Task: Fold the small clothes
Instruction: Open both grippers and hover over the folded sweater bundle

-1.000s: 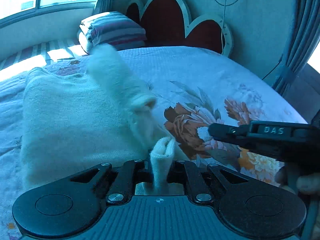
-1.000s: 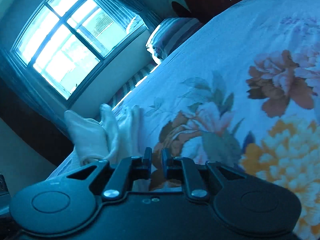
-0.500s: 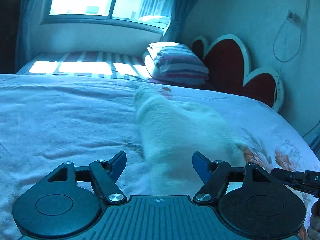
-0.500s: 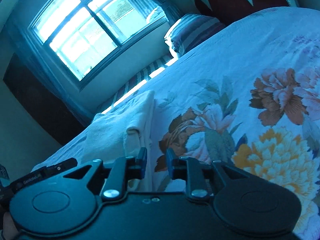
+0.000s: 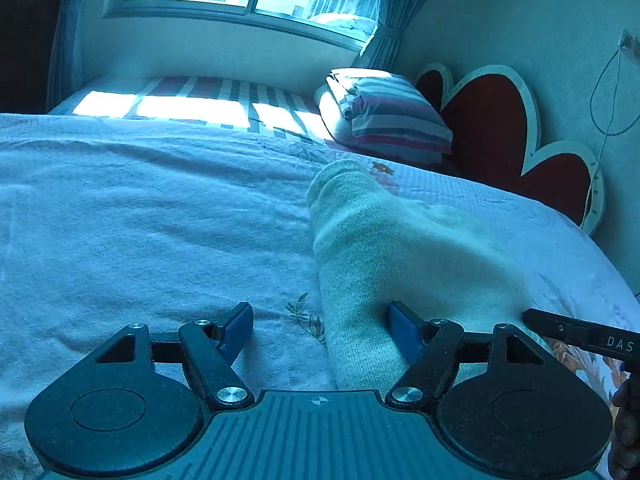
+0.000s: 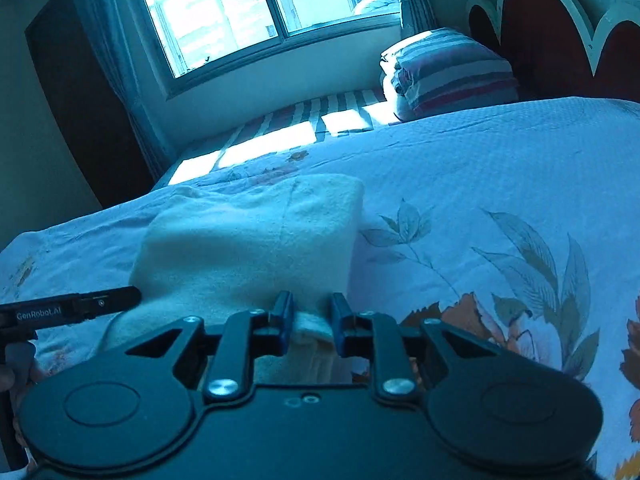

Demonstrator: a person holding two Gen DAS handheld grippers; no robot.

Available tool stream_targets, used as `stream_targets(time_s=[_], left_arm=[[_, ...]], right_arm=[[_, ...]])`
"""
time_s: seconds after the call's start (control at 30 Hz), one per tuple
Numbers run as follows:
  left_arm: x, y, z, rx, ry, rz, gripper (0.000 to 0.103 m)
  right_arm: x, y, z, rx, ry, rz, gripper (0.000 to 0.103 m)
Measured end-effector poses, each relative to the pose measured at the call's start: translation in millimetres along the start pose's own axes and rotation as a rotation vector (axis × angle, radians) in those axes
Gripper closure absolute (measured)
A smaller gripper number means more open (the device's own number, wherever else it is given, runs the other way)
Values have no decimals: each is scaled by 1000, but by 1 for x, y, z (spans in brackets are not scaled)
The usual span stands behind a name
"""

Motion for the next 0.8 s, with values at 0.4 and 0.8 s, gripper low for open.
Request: stream_targets(time_s=[0.4, 0.8], left_arm=[[-10, 61, -49, -16, -3, -32, 24], [6, 33, -3, -15, -53, -52, 24]], right_arm=[[-1, 48, -22, 30, 5, 44, 81], [1, 37, -7, -5, 0, 94, 77]])
Point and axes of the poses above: each gripper's, at about its wrist camera, not at the fingertips, and z roughly against the way its jaws point, x to its right, y to its top, the point moved 8 cm from there along -z, roughly the way its jaws point, and after that the axes turned 10 degrees about -y, right-handed, at the moved point
